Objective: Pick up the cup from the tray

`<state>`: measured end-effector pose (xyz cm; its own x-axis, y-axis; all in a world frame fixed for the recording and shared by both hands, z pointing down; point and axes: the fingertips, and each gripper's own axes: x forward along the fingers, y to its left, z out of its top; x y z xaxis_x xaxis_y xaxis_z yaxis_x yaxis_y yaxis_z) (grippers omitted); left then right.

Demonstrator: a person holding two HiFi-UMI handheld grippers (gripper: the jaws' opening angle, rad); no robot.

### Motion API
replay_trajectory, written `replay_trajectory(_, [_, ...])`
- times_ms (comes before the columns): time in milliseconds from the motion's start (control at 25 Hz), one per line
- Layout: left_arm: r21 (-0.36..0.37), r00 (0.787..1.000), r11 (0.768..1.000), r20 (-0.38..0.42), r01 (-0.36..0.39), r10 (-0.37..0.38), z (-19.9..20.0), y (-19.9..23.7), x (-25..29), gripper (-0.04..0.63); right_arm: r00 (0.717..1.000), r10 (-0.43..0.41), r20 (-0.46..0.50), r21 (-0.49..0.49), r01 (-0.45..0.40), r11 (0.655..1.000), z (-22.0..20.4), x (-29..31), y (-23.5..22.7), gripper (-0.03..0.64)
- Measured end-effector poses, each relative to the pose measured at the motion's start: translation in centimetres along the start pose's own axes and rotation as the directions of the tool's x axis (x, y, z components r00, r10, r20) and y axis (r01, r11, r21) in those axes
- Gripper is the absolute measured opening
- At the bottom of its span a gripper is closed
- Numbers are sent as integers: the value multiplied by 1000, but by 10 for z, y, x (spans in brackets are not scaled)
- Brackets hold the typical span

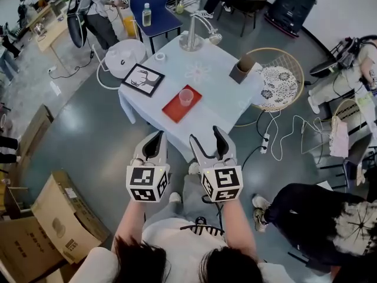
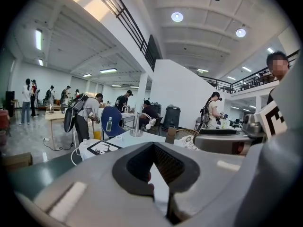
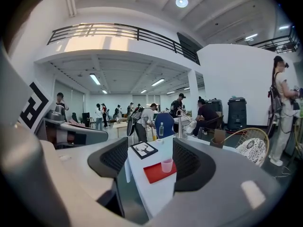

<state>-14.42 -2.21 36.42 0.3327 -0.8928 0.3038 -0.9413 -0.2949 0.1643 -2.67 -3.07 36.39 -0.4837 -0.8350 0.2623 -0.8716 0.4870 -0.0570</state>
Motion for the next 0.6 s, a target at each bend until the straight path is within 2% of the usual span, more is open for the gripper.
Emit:
replay_trajectory(240, [-6,1000,1000,-30,-6,6,-5,13,46,0,1000,2,-9,-23,-2,1000,-19,62,-23,351])
replay_trajectory(400, [54,998,998,-60,-34,37,-17,23,77,0,999,22,-42,-51,-24,998,-41,103,-36,365])
replay_trajectory(600, [-36,995,999,-91,-34,30,-34,36,113,0,998,26,-53,-64,-29,998,-69,154,-53,376])
